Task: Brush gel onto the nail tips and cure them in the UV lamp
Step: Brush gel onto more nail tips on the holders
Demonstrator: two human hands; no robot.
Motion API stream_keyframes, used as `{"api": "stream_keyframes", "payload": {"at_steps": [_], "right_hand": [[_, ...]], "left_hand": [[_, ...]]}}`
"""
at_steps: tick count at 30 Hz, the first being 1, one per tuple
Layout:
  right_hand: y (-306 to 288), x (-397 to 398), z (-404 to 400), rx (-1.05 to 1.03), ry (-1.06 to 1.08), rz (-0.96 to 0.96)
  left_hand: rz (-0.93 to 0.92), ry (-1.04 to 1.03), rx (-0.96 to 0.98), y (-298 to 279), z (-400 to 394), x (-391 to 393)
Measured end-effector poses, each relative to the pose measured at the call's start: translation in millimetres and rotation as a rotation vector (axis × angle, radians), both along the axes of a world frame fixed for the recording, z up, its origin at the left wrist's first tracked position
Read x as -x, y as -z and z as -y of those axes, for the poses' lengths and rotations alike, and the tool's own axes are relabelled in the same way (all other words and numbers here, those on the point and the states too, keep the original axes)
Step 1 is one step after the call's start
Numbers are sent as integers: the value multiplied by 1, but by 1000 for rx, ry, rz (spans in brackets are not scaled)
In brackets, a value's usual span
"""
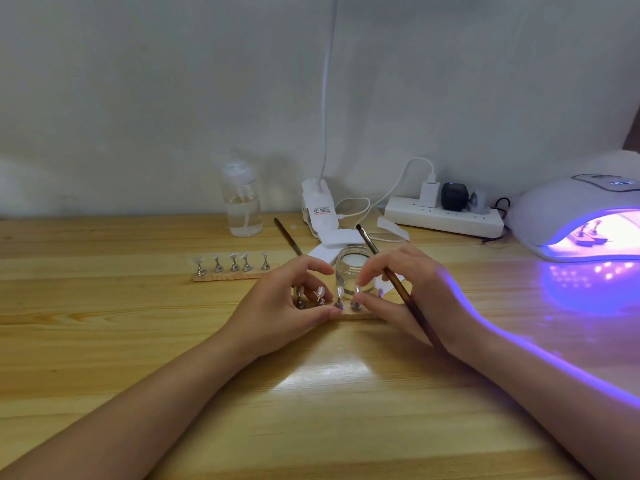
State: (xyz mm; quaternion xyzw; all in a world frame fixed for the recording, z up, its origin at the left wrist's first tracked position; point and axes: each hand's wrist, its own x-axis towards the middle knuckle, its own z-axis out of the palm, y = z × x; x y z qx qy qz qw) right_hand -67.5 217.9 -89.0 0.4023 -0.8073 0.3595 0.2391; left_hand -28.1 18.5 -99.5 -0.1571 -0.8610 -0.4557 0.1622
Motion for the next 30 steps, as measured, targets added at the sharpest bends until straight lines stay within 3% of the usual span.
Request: {"api": "stream_keyframes", "payload": {"at_steps": [7, 16, 30], "right_hand": [[0, -1, 0, -42, 19, 19], [-13, 2, -18, -66, 37, -112], [-6, 8, -15, -56, -73, 71]], "left_hand": [[5, -4, -8, 0, 0, 0], [1, -23, -7, -3, -1, -2], [39, -8, 42, -6, 1, -4]]}}
